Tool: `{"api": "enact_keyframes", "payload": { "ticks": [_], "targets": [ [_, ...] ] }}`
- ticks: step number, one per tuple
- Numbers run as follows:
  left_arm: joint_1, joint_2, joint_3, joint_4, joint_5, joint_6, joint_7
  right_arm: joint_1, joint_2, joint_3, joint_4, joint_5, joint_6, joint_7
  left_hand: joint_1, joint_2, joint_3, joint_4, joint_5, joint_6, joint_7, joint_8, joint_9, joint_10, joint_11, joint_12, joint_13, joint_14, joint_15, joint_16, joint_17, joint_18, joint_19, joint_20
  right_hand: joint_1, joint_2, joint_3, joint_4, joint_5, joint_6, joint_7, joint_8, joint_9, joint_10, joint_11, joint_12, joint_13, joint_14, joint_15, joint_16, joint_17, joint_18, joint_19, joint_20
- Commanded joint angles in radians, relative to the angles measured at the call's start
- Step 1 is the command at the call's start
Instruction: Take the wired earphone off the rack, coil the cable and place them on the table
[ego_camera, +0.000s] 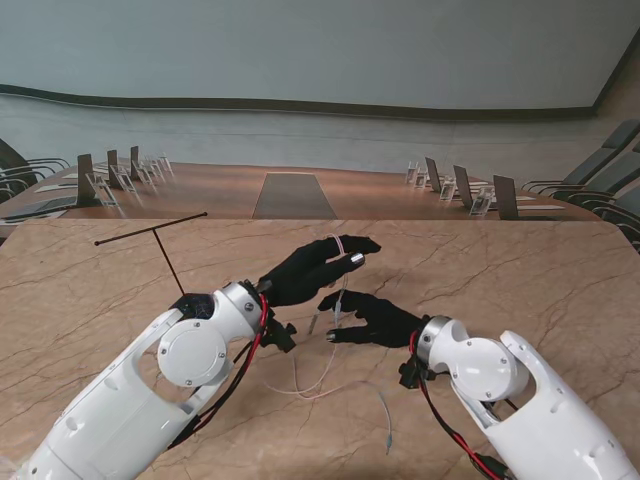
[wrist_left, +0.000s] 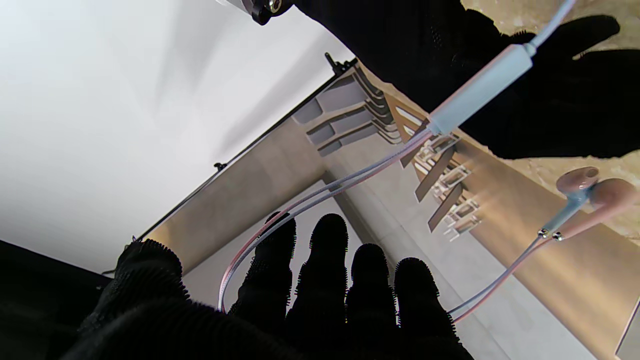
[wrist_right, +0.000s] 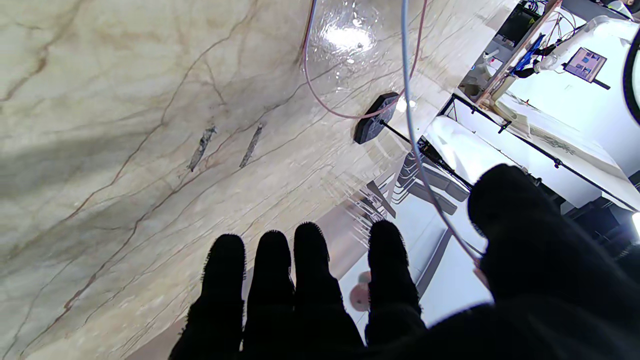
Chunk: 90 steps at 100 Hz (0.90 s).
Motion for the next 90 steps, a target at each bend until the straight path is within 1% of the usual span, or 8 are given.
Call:
{"api": "enact_keyframes", "payload": {
  "ticks": [1, 16, 18, 54, 60, 66, 73, 90],
  "targets": [
    [-0.008, -0.013, 0.009, 0.011, -0.006, 0.007, -0.003, 0.005, -0.003, 0.002, -0.002, 0.012, -0.010, -0.009, 0.007, 0.026, -0.022, -0.028, 0.000, -0.036, 0.014, 0.009, -0.022, -0.029, -0.010, -0.007, -0.030, -0.046, 0.008, -0.014, -0.007, -0.042, 0.002, -0.001, -0.028, -0.025, -0.029, -0.035, -0.020, -0.010, 0.006, -0.001, -0.018, -0.028, -0.008, -0.008, -0.016, -0.048, -0.024, -0.018, -0.016, -0.061, -0.029, -0.002],
    [-0.031, -0.019, 0.031, 0.034, -0.019, 0.018, -0.003, 0.013, -0.005, 0.007, -0.002, 0.027, -0.024, -0.012, -0.002, 0.021, -0.025, -0.027, -0.003, -0.036, 0.013, 0.008, -0.026, -0.051, -0.006, -0.008, -0.034, -0.049, 0.007, -0.016, -0.008, -0.043, -0.003, -0.003, 0.025, 0.007, -0.053, -0.017, -0.008, -0.029, 0.133, 0.054, 0.027, -0.019, 0.039, 0.014, -0.001, -0.046, -0.017, -0.020, -0.001, -0.058, -0.035, 0.010],
    [-0.034, -0.020, 0.034, 0.037, -0.020, 0.019, -0.002, 0.014, -0.005, 0.008, -0.002, 0.029, -0.025, -0.012, -0.002, 0.020, -0.024, -0.027, -0.004, -0.036, 0.012, 0.008, -0.028, -0.034, -0.006, -0.008, -0.034, -0.047, 0.007, -0.016, -0.008, -0.043, -0.004, -0.003, 0.035, 0.011, -0.048, -0.014, 0.006, -0.031, 0.143, 0.058, 0.039, -0.017, 0.042, 0.015, 0.001, -0.046, -0.016, -0.020, 0.000, -0.058, -0.035, 0.011],
    [-0.054, -0.028, 0.056, 0.065, -0.031, 0.028, 0.006, 0.002, -0.008, 0.036, -0.025, 0.056, -0.035, -0.017, -0.007, 0.018, -0.022, -0.026, -0.003, -0.038, 0.014, 0.009, -0.029, -0.053, 0.001, -0.008, -0.035, -0.053, 0.007, -0.017, -0.007, -0.044, -0.014, -0.006, 0.130, 0.094, 0.018, 0.022, 0.120, -0.025, 0.198, 0.085, 0.136, 0.020, 0.072, 0.031, 0.035, -0.011, 0.019, -0.011, 0.014, -0.040, -0.015, 0.017],
    [-0.055, -0.028, 0.056, 0.066, -0.033, 0.029, 0.005, -0.002, -0.008, 0.043, -0.031, 0.059, -0.035, -0.020, -0.007, 0.019, -0.021, -0.025, -0.004, -0.039, 0.014, 0.008, -0.029, -0.052, 0.001, -0.009, -0.035, -0.054, 0.007, -0.017, -0.007, -0.044, -0.015, -0.006, 0.178, 0.119, 0.022, 0.037, 0.118, -0.026, 0.263, -0.020, 0.154, 0.027, 0.078, 0.043, 0.042, 0.004, 0.037, 0.000, 0.014, -0.026, 0.006, 0.015],
    [-0.055, -0.028, 0.056, 0.067, -0.035, 0.029, 0.004, -0.005, -0.009, 0.048, -0.038, 0.071, -0.033, -0.019, -0.010, 0.017, -0.023, -0.026, -0.003, -0.039, 0.014, 0.009, -0.029, -0.052, 0.001, -0.009, -0.034, -0.054, 0.007, -0.017, -0.008, -0.043, -0.017, -0.006, 0.238, 0.114, 0.102, 0.061, 0.128, -0.040, 0.359, -0.068, 0.191, 0.039, 0.087, 0.049, 0.066, 0.014, 0.058, 0.009, 0.021, -0.024, 0.017, 0.016],
    [-0.055, -0.028, 0.056, 0.068, -0.035, 0.029, 0.004, -0.006, -0.009, 0.051, -0.043, 0.083, -0.029, -0.014, -0.012, 0.015, -0.023, -0.025, -0.004, -0.039, 0.013, 0.008, -0.031, -0.053, 0.001, -0.009, -0.035, -0.055, 0.006, -0.018, -0.007, -0.044, -0.018, -0.006, 0.278, 0.114, 0.192, 0.078, 0.153, -0.042, 0.400, -0.061, 0.219, 0.056, 0.101, 0.056, 0.080, 0.022, 0.070, 0.012, 0.026, -0.017, 0.029, 0.018],
    [-0.054, -0.029, 0.052, 0.071, -0.038, 0.027, 0.005, 0.000, -0.009, 0.045, -0.036, 0.079, -0.044, -0.015, -0.022, 0.010, -0.024, -0.024, -0.004, -0.038, 0.012, 0.008, -0.032, -0.052, 0.000, -0.010, -0.037, -0.054, 0.005, -0.018, -0.008, -0.042, -0.022, -0.005, 0.318, 0.051, 0.388, 0.046, 0.381, -0.032, 0.346, -0.008, 0.388, 0.103, 0.072, 0.050, 0.185, 0.069, 0.105, 0.023, 0.081, 0.039, 0.103, 0.018]
  ]
}}
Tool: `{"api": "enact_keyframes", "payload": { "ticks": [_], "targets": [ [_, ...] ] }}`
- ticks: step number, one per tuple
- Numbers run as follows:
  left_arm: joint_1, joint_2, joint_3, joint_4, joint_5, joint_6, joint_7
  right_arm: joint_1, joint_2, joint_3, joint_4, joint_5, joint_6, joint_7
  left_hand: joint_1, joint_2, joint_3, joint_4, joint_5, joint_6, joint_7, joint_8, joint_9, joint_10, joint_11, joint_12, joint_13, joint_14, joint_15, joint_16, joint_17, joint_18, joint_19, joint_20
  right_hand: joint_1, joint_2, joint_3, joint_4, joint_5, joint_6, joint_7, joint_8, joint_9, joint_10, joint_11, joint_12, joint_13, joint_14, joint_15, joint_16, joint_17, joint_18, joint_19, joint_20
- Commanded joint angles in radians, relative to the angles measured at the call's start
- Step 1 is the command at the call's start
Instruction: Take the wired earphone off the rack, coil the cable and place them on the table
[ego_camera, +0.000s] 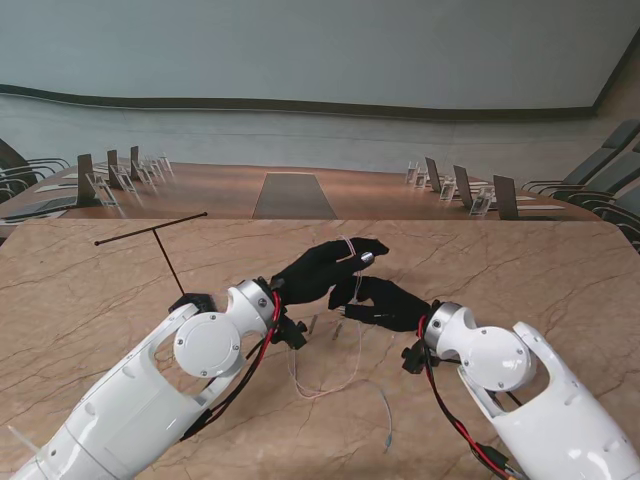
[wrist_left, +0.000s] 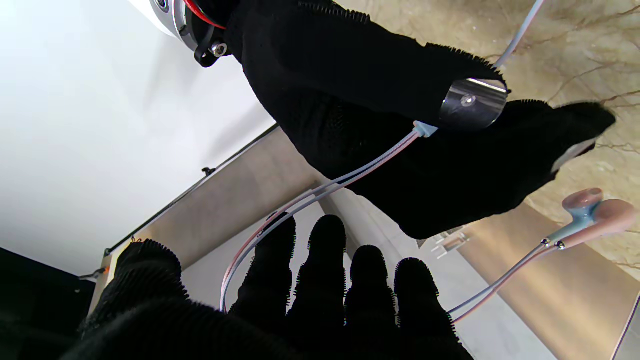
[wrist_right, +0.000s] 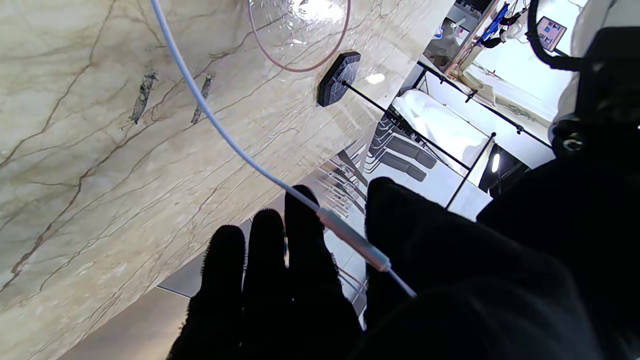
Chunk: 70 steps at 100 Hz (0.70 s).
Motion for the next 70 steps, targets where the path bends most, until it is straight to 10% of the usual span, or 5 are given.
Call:
{"api": "enact_keyframes", "payload": {
  "ticks": [1, 20, 45, 70],
  "targets": [
    [0.004, -0.005, -0.003, 0.001, -0.003, 0.002, 0.000, 0.002, -0.004, -0.009, 0.001, -0.004, -0.015, -0.009, -0.021, 0.010, -0.024, -0.024, -0.004, -0.039, 0.012, 0.008, -0.019, -0.038, 0.001, -0.008, -0.026, -0.044, 0.003, -0.009, -0.008, -0.041, -0.021, -0.005, 0.039, -0.020, 0.086, 0.001, 0.094, -0.015, -0.025, 0.036, 0.076, 0.044, -0.010, 0.007, 0.050, 0.010, 0.026, 0.019, 0.020, 0.027, 0.067, 0.010],
    [0.005, -0.005, -0.011, 0.004, -0.006, -0.005, -0.002, 0.008, -0.012, -0.024, 0.020, -0.011, -0.046, -0.049, -0.029, 0.008, -0.023, -0.023, -0.003, -0.037, 0.011, 0.008, -0.020, -0.038, 0.000, -0.008, -0.026, -0.044, 0.001, -0.009, -0.008, -0.041, -0.024, -0.003, 0.064, -0.041, 0.206, 0.019, 0.319, -0.076, -0.051, 0.205, 0.285, 0.107, 0.035, 0.011, 0.227, 0.092, 0.116, 0.060, 0.120, 0.119, 0.221, 0.014],
    [0.006, -0.005, -0.020, 0.007, -0.011, -0.012, -0.001, 0.018, -0.020, -0.045, 0.048, -0.027, -0.092, -0.095, -0.040, 0.002, -0.022, -0.022, -0.005, -0.037, 0.007, 0.007, -0.028, -0.010, -0.006, -0.010, -0.030, -0.039, -0.003, -0.010, -0.009, -0.037, -0.029, 0.000, 0.115, -0.215, 0.405, -0.057, 0.511, -0.136, 0.143, 0.684, 0.415, 0.196, 0.399, 0.090, 0.419, 0.184, 0.391, 0.210, 0.228, 0.273, 0.472, 0.098],
    [-0.003, -0.007, -0.025, 0.006, -0.020, -0.027, 0.006, 0.031, -0.011, -0.062, 0.054, -0.048, -0.070, -0.060, -0.045, -0.009, -0.018, -0.018, -0.009, -0.032, 0.006, 0.007, -0.024, -0.001, -0.011, -0.009, -0.031, -0.025, -0.004, -0.008, -0.008, -0.031, -0.032, 0.003, 0.122, -0.300, 0.521, -0.048, 0.550, -0.137, 0.203, 0.797, 0.464, 0.280, 0.595, 0.258, 0.501, 0.258, 0.675, 0.244, 0.284, 0.316, 0.610, 0.188]
  ]
}}
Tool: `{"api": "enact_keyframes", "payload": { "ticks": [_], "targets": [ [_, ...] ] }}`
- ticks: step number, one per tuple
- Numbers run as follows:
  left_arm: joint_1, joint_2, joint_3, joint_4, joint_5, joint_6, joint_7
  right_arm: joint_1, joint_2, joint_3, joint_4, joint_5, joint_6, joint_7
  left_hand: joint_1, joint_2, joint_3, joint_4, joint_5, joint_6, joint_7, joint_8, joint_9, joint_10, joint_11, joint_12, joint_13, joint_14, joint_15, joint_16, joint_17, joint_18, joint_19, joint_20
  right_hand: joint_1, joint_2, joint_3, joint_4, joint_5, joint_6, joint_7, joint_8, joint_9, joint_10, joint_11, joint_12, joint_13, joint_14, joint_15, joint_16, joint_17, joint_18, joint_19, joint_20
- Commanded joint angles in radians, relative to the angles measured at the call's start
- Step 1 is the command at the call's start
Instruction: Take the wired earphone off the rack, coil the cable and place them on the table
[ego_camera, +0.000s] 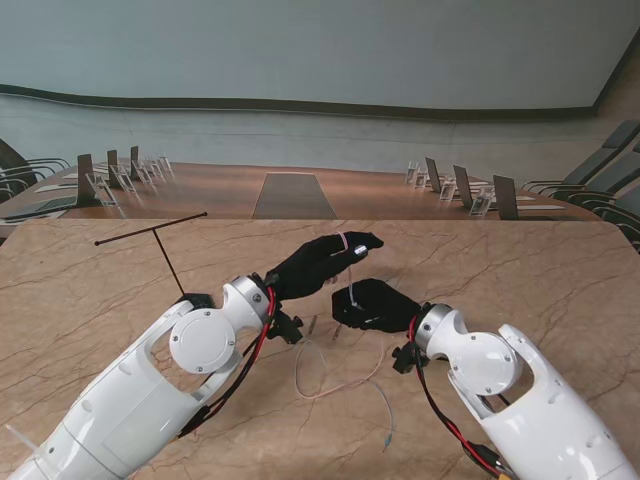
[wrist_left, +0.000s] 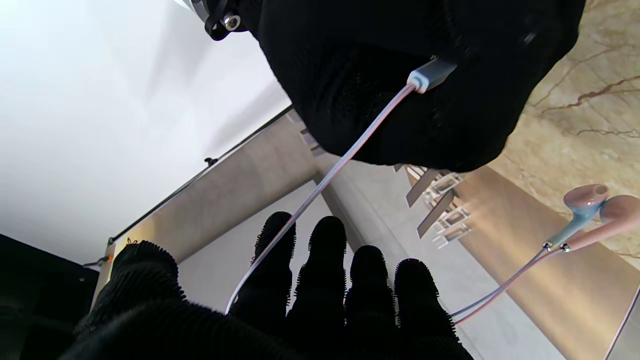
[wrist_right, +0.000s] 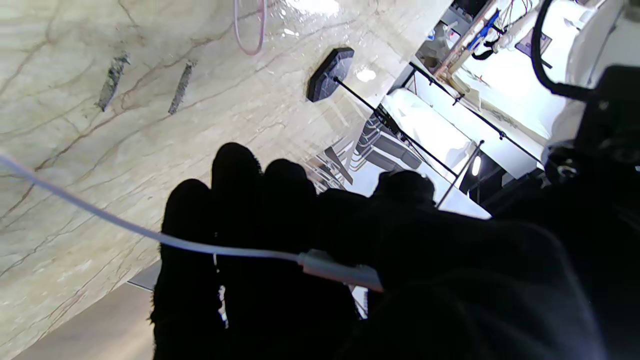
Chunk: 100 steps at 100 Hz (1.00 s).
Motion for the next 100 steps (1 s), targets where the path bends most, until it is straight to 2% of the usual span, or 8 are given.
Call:
{"api": "enact_keyframes", "payload": {
  "ticks": [1, 14, 32, 47, 64, 100],
  "targets": [
    [-0.002, -0.006, -0.004, -0.005, -0.004, -0.008, 0.004, 0.002, 0.002, -0.008, 0.001, -0.015, 0.017, 0.014, -0.025, -0.009, -0.018, -0.018, -0.010, -0.033, 0.006, 0.007, -0.016, -0.002, -0.012, -0.008, -0.031, -0.026, -0.004, -0.007, -0.009, -0.030, -0.021, 0.004, 0.031, -0.057, 0.066, -0.023, 0.042, -0.025, 0.069, 0.033, 0.029, 0.149, 0.057, 0.047, 0.089, 0.037, 0.103, 0.016, 0.021, -0.020, 0.072, 0.034],
    [-0.004, -0.007, -0.005, -0.008, -0.009, -0.015, 0.003, 0.012, 0.003, -0.022, 0.015, -0.027, 0.042, 0.023, -0.024, -0.014, -0.015, -0.017, -0.012, -0.038, 0.009, 0.009, -0.012, -0.002, -0.012, -0.005, -0.026, -0.015, -0.003, -0.005, -0.007, -0.029, -0.015, 0.009, 0.026, -0.065, 0.091, -0.012, 0.051, -0.020, 0.079, 0.033, 0.063, 0.162, 0.096, 0.132, 0.144, 0.062, 0.196, 0.026, 0.068, 0.009, 0.151, 0.081],
    [-0.005, -0.009, -0.001, -0.009, -0.020, -0.013, 0.006, 0.032, 0.002, -0.045, 0.040, -0.039, 0.068, 0.022, -0.021, -0.025, -0.013, -0.014, -0.016, -0.039, 0.011, 0.011, -0.011, 0.001, -0.012, -0.001, -0.023, -0.004, -0.003, -0.001, -0.007, -0.021, -0.004, 0.015, 0.029, -0.079, 0.110, -0.008, 0.052, -0.007, 0.085, 0.028, 0.084, 0.165, 0.110, 0.177, 0.178, 0.078, 0.237, 0.034, 0.104, 0.034, 0.188, 0.104],
    [-0.003, -0.011, 0.002, -0.009, -0.036, -0.001, 0.005, 0.047, 0.000, -0.060, 0.060, -0.046, 0.084, 0.019, -0.019, -0.026, -0.011, -0.012, -0.037, -0.046, 0.009, 0.013, -0.012, -0.007, -0.011, 0.004, -0.012, 0.011, 0.000, 0.006, -0.009, -0.009, 0.062, 0.044, 0.031, -0.086, 0.116, -0.013, 0.051, -0.002, 0.091, 0.023, 0.087, 0.167, 0.109, 0.190, 0.183, 0.080, 0.244, 0.034, 0.111, 0.041, 0.192, 0.110],
    [0.004, -0.013, 0.003, -0.011, -0.054, 0.012, 0.002, 0.057, -0.004, -0.069, 0.078, -0.054, 0.093, 0.005, 0.003, -0.025, -0.007, -0.008, -0.071, -0.057, 0.013, 0.016, -0.004, 0.002, -0.002, 0.008, 0.020, 0.040, 0.018, 0.016, -0.003, 0.004, 0.132, 0.066, 0.028, -0.081, 0.114, -0.012, 0.044, -0.008, 0.089, 0.016, 0.086, 0.160, 0.105, 0.193, 0.183, 0.075, 0.245, 0.032, 0.113, 0.037, 0.193, 0.112],
    [0.009, -0.028, 0.029, -0.008, -0.104, 0.026, 0.024, 0.098, -0.009, -0.106, 0.121, -0.061, 0.129, 0.000, 0.094, -0.010, -0.004, -0.010, -0.131, -0.086, 0.054, 0.029, 0.016, -0.004, 0.025, 0.016, 0.069, 0.054, 0.057, 0.026, 0.041, 0.012, 0.211, 0.093, 0.016, -0.055, 0.095, -0.002, 0.010, -0.022, 0.082, 0.001, 0.071, 0.151, 0.099, 0.179, 0.161, 0.066, 0.239, 0.025, 0.090, 0.017, 0.187, 0.108]
  ]
}}
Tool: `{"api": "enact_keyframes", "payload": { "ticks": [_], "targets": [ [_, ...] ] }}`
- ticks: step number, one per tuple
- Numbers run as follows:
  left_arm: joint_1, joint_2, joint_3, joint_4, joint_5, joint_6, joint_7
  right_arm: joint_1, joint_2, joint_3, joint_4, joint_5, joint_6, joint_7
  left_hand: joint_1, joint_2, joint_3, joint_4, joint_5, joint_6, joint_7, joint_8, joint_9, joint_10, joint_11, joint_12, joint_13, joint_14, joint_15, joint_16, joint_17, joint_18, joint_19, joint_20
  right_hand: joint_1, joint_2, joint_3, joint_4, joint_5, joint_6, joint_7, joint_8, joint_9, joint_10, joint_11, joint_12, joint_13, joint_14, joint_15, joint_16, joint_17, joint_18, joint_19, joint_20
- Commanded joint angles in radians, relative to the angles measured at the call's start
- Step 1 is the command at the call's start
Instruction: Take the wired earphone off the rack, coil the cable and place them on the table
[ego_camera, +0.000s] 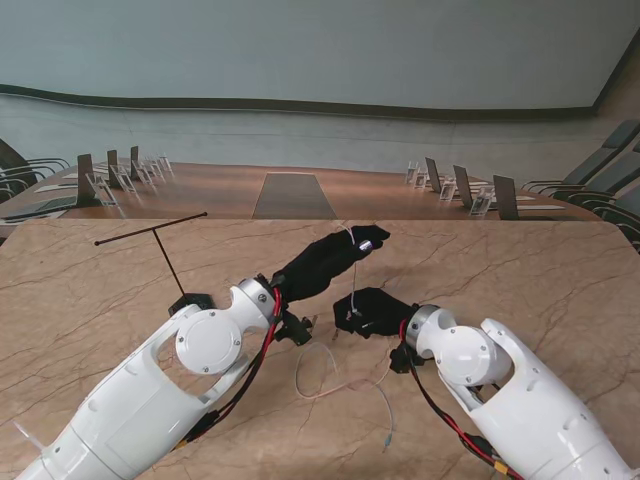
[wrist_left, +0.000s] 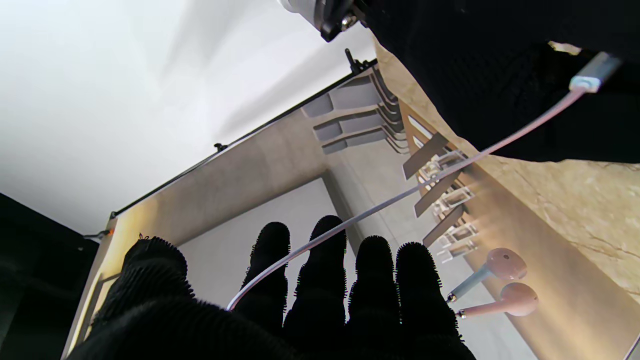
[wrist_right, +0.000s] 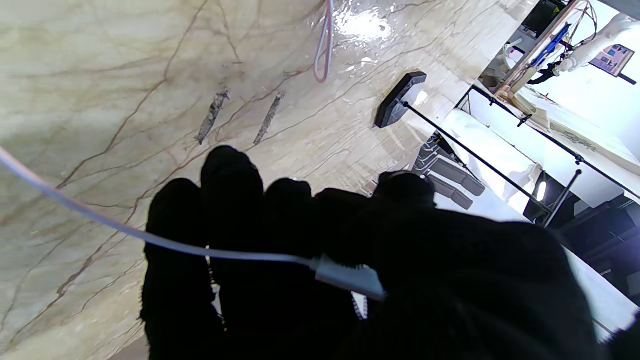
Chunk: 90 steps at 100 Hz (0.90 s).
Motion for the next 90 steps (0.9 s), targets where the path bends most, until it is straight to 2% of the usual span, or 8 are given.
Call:
{"api": "enact_keyframes", "payload": {
  "ticks": [1, 13, 30, 34, 39, 45, 66, 90],
  "targets": [
    [0.008, -0.011, 0.006, -0.005, -0.008, 0.005, 0.000, 0.006, -0.007, -0.007, 0.009, 0.000, 0.011, 0.003, 0.039, -0.009, -0.004, -0.010, -0.036, -0.051, 0.030, 0.013, 0.014, -0.004, 0.017, 0.005, 0.024, 0.002, 0.010, 0.013, 0.009, -0.011, 0.033, 0.020, 0.019, -0.027, 0.051, 0.011, -0.005, -0.022, 0.063, 0.001, 0.006, 0.141, 0.041, 0.002, 0.064, 0.027, 0.088, 0.008, -0.010, -0.084, 0.092, 0.021],
    [0.006, -0.013, 0.015, -0.002, -0.025, 0.004, -0.006, 0.019, -0.008, -0.016, 0.022, -0.003, 0.024, 0.004, 0.062, -0.002, -0.003, -0.010, -0.042, -0.066, 0.038, 0.015, 0.024, -0.006, 0.025, 0.008, 0.045, 0.010, 0.024, 0.015, 0.032, -0.006, 0.056, 0.029, 0.007, -0.009, 0.025, 0.025, -0.042, -0.032, 0.047, -0.025, -0.012, 0.133, 0.032, -0.024, 0.044, 0.018, 0.074, 0.000, -0.027, -0.101, 0.083, 0.009],
    [0.008, -0.016, 0.026, 0.000, -0.053, 0.009, -0.010, 0.034, -0.009, -0.021, 0.039, -0.029, 0.044, -0.001, 0.074, 0.004, -0.010, -0.012, -0.050, -0.063, 0.045, 0.018, 0.034, 0.007, 0.036, 0.011, 0.076, 0.032, 0.046, 0.020, 0.061, 0.009, 0.084, 0.040, -0.011, 0.029, -0.044, 0.050, -0.144, -0.045, 0.012, -0.122, -0.055, 0.103, 0.029, -0.076, 0.000, -0.017, 0.044, -0.006, -0.059, -0.142, 0.064, -0.020],
    [0.010, -0.017, 0.027, 0.001, -0.059, 0.011, -0.009, 0.037, -0.011, -0.022, 0.045, -0.030, 0.046, -0.011, 0.076, 0.004, -0.011, -0.012, -0.050, -0.061, 0.047, 0.019, 0.036, 0.013, 0.040, 0.012, 0.090, 0.041, 0.055, 0.022, 0.073, 0.017, 0.095, 0.045, -0.009, 0.018, -0.052, 0.039, -0.171, -0.035, 0.008, -0.179, -0.071, 0.102, 0.026, -0.096, -0.018, -0.019, 0.030, -0.011, -0.073, -0.148, 0.052, -0.032],
    [0.014, -0.019, 0.029, 0.001, -0.063, 0.012, -0.007, 0.041, -0.011, -0.020, 0.048, -0.035, 0.051, -0.011, 0.078, 0.006, -0.011, -0.012, -0.051, -0.059, 0.048, 0.019, 0.040, 0.018, 0.042, 0.012, 0.101, 0.048, 0.061, 0.024, 0.082, 0.023, 0.107, 0.051, -0.019, 0.023, -0.092, 0.039, -0.247, -0.041, 0.026, -0.329, -0.115, 0.087, 0.021, -0.118, -0.056, -0.040, 0.005, -0.008, -0.100, -0.170, 0.030, -0.044],
    [0.016, -0.020, 0.031, 0.003, -0.067, 0.011, -0.003, 0.046, -0.013, -0.020, 0.057, -0.046, 0.049, -0.023, 0.080, 0.006, -0.012, -0.012, -0.050, -0.057, 0.049, 0.019, 0.045, 0.023, 0.046, 0.014, 0.110, 0.053, 0.067, 0.026, 0.088, 0.026, 0.117, 0.055, -0.031, 0.027, -0.117, 0.048, -0.283, -0.048, 0.045, -0.389, -0.130, 0.078, 0.026, -0.135, -0.069, -0.051, -0.002, -0.003, -0.107, -0.176, 0.024, -0.046],
    [0.020, -0.026, 0.044, 0.007, -0.094, 0.008, -0.001, 0.071, -0.015, -0.035, 0.077, -0.061, 0.074, -0.024, 0.086, 0.010, -0.013, -0.013, -0.045, -0.052, 0.053, 0.021, 0.062, 0.028, 0.058, 0.018, 0.131, 0.065, 0.081, 0.031, 0.103, 0.030, 0.134, 0.063, -0.037, 0.053, -0.140, 0.052, -0.289, -0.061, 0.084, -0.390, -0.149, 0.082, 0.030, -0.146, -0.092, -0.057, -0.006, 0.006, -0.130, -0.187, 0.011, -0.047],
    [0.028, -0.021, 0.046, -0.001, -0.115, 0.004, -0.022, 0.103, -0.021, -0.059, 0.112, -0.074, 0.102, -0.039, 0.085, 0.017, -0.016, -0.014, -0.043, -0.054, 0.054, 0.023, 0.066, 0.055, 0.067, 0.025, 0.150, 0.106, 0.097, 0.042, 0.123, 0.056, 0.148, 0.069, -0.039, 0.056, -0.143, 0.059, -0.289, -0.060, 0.084, -0.386, -0.149, 0.086, 0.031, -0.150, -0.095, -0.054, -0.006, 0.008, -0.133, -0.184, 0.010, -0.045]
  ]
}}
